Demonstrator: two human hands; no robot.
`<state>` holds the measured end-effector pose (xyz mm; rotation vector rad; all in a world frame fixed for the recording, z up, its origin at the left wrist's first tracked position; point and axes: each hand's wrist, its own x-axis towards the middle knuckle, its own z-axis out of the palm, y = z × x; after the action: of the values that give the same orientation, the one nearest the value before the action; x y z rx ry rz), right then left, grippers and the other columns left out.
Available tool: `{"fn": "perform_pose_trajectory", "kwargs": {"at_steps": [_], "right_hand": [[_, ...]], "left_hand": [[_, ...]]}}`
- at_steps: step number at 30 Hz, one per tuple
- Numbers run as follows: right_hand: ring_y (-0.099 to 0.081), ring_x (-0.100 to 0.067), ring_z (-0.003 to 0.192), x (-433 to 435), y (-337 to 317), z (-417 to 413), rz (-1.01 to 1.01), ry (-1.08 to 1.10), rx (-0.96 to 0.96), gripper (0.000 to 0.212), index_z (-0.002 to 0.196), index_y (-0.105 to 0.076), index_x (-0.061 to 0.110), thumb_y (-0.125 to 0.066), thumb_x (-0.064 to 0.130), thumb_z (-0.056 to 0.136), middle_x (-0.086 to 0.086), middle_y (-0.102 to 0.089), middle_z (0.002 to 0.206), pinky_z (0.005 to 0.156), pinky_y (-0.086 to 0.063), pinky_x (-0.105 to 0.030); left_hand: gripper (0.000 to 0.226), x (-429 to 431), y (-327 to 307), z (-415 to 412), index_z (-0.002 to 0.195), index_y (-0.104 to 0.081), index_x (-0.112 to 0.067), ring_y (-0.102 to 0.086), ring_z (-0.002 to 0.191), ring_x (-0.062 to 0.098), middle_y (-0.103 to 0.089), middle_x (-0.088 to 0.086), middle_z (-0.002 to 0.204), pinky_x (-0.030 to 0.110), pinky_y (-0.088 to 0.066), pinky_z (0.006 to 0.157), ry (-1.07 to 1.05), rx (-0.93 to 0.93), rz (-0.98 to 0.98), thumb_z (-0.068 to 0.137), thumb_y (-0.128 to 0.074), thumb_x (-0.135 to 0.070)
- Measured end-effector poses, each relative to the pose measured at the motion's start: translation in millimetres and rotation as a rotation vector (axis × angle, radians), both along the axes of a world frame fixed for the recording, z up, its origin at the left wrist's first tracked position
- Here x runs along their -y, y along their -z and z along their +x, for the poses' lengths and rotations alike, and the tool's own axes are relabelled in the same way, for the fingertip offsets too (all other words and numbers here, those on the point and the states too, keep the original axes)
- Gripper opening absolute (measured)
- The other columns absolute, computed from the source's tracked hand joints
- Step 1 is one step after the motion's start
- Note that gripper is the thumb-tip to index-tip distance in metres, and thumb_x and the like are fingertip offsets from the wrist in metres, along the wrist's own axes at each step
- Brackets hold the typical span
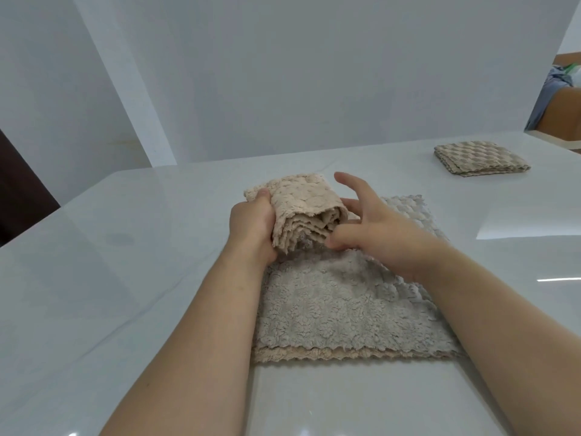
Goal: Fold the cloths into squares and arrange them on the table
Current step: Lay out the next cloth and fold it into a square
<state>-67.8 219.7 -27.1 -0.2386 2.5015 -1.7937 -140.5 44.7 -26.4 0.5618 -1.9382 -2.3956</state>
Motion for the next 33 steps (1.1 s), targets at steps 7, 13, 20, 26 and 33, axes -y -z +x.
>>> {"fn": "perform_pose_trajectory", "kwargs": {"at_steps": [7, 13, 20, 26, 33], "right_hand": [[-0.065, 0.001, 0.062, 6.9, 7.2, -1.9, 0.099, 0.218, -0.166, 0.068, 0.149, -0.03, 0.039, -0.067, 0.029, 0.093, 0.019, -0.063, 0.095, 0.052, -0.052, -0.017], [-0.066, 0.001, 0.07, 5.5, 4.9, -2.2, 0.105, 0.213, -0.172, 0.07, 0.145, -0.035, 0.041, -0.073, 0.027, 0.088, 0.013, -0.061, 0.109, 0.056, -0.051, -0.013], [-0.074, -0.03, 0.083, 3.4, -1.7, -8.0, -0.086, 0.286, -0.063, 0.043, 0.134, -0.049, 0.038, -0.053, 0.019, 0.096, 0.002, -0.072, 0.105, 0.083, -0.06, -0.044], [-0.069, -0.011, 0.076, 6.2, 3.7, -4.2, 0.204, 0.29, -0.2, 0.055, 0.141, -0.034, 0.039, -0.061, 0.032, 0.094, 0.01, -0.062, 0.107, 0.06, -0.051, -0.033], [-0.063, -0.024, 0.087, 5.2, 4.9, -2.4, 0.283, 0.391, -0.228, 0.067, 0.146, -0.032, 0.03, -0.049, -0.002, 0.09, -0.017, -0.06, 0.111, 0.065, -0.053, -0.046]], "left_hand": [[0.043, -11.1, 3.5, 1.3, 0.125, -0.06, -0.008, -0.068, 0.102, 0.037, -0.068, 0.012, 0.118, 0.054, -0.059, 0.087, -0.014, -0.035, -0.081, 0.096, -0.059, -0.04], [0.045, -9.8, 4.7, -1.6, 0.128, -0.058, -0.008, -0.066, 0.105, 0.039, -0.066, 0.013, 0.12, 0.056, -0.057, 0.088, -0.031, -0.039, -0.078, 0.097, -0.059, -0.04], [0.039, -7.4, 6.0, -3.5, 0.126, -0.057, -0.007, -0.068, 0.101, 0.037, -0.067, 0.011, 0.117, 0.055, -0.058, 0.086, -0.01, -0.041, -0.052, 0.101, -0.056, -0.037], [0.042, -9.3, 6.2, -2.8, 0.129, -0.057, -0.007, -0.067, 0.102, 0.037, -0.066, 0.012, 0.118, 0.054, -0.058, 0.087, -0.007, -0.038, -0.059, 0.1, -0.058, -0.037], [0.04, -13.0, 8.1, -0.8, 0.126, -0.058, -0.009, -0.069, 0.101, 0.034, -0.068, 0.009, 0.118, 0.053, -0.059, 0.087, 0.033, -0.059, -0.08, 0.099, -0.058, -0.039]]}}
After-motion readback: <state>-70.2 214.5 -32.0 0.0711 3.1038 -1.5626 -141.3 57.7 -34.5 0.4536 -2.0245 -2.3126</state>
